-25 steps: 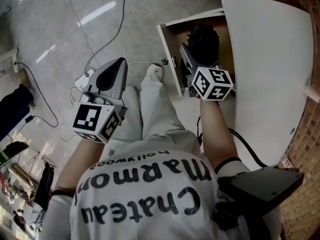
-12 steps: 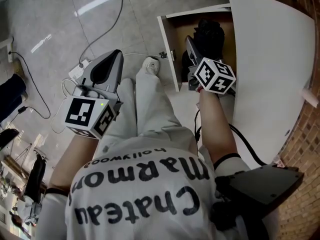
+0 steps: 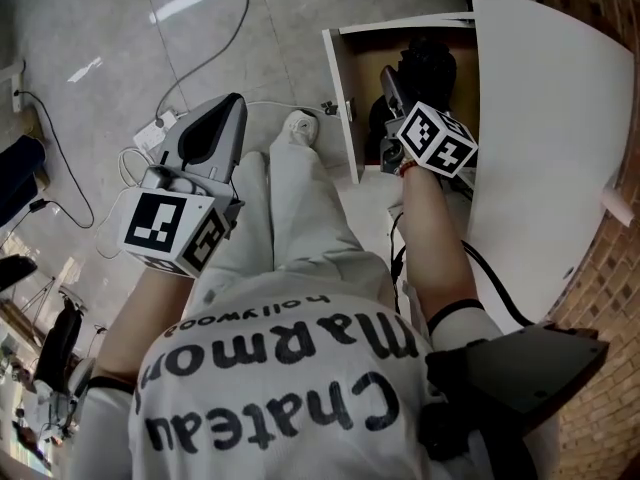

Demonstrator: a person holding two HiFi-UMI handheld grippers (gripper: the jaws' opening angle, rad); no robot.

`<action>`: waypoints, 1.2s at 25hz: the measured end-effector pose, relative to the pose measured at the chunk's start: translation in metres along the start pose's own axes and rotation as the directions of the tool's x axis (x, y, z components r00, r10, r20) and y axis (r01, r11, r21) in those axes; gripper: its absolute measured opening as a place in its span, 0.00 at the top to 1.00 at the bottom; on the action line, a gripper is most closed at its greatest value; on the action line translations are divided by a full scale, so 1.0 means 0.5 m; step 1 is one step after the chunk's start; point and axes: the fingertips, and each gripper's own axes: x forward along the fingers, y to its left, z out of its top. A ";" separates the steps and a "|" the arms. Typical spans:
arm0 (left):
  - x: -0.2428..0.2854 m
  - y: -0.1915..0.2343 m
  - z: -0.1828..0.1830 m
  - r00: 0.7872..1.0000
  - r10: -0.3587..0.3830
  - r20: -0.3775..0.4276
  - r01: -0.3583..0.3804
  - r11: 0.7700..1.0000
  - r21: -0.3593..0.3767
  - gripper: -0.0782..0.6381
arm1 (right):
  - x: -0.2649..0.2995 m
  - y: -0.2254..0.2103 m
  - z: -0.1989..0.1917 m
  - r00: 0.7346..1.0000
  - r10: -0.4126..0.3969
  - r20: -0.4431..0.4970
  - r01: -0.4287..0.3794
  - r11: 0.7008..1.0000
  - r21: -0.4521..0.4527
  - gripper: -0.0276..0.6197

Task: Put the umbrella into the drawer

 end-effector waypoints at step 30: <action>-0.016 0.025 -0.018 0.997 0.072 -0.013 -0.073 0.994 -0.077 0.87 | 0.017 -0.107 -0.059 0.977 -0.201 -0.078 0.207 0.974 0.091 0.59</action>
